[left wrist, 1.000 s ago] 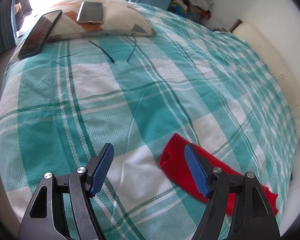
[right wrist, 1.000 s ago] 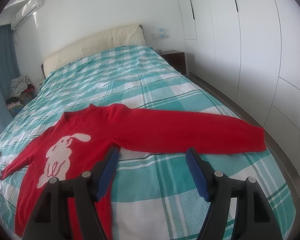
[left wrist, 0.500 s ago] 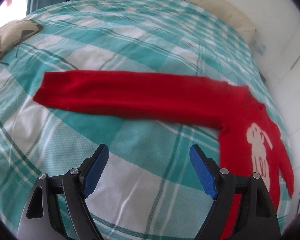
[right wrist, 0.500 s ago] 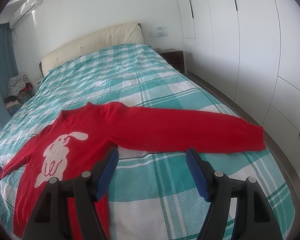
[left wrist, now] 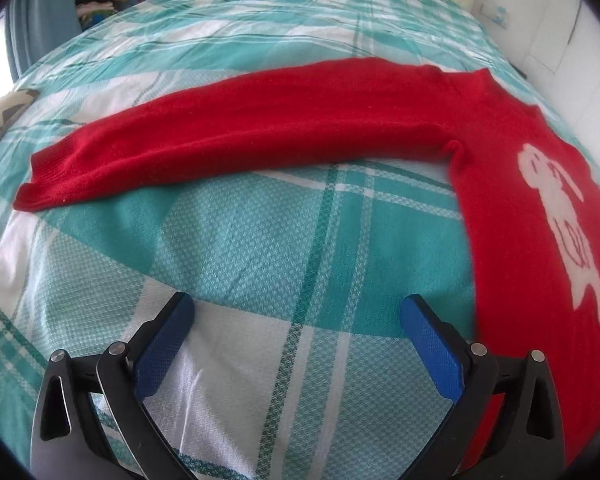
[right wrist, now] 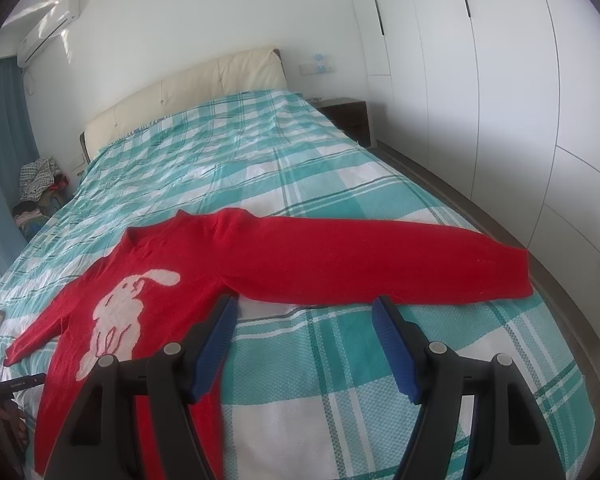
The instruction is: Fold small clothes
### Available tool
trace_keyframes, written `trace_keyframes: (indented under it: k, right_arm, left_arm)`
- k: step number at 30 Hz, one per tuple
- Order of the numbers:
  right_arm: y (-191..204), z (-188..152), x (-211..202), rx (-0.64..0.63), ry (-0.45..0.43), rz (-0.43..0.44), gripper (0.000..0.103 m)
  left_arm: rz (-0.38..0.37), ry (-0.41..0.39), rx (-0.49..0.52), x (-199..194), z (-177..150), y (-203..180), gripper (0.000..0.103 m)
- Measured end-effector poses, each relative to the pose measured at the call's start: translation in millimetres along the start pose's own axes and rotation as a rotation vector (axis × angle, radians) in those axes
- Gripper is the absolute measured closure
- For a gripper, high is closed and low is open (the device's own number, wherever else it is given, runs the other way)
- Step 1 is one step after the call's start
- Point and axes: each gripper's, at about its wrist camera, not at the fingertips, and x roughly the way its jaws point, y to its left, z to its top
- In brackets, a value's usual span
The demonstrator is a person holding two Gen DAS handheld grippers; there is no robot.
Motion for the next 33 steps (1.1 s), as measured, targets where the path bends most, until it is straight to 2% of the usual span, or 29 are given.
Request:
trace_keyframes:
  k: [9,33]
  right_arm:
    - [0.2,0.2,-0.8,-0.002,0.004,0.01,0.033]
    - [-0.6,-2.3,5.2,0.007,0.028,0.002,0.033]
  left_arm:
    - [0.038,-0.011,0.027,2.3,-0.1,-6.4,0.0]
    - [0.035,-0.012,0.024,2.6,0.2,-6.3,0.0]
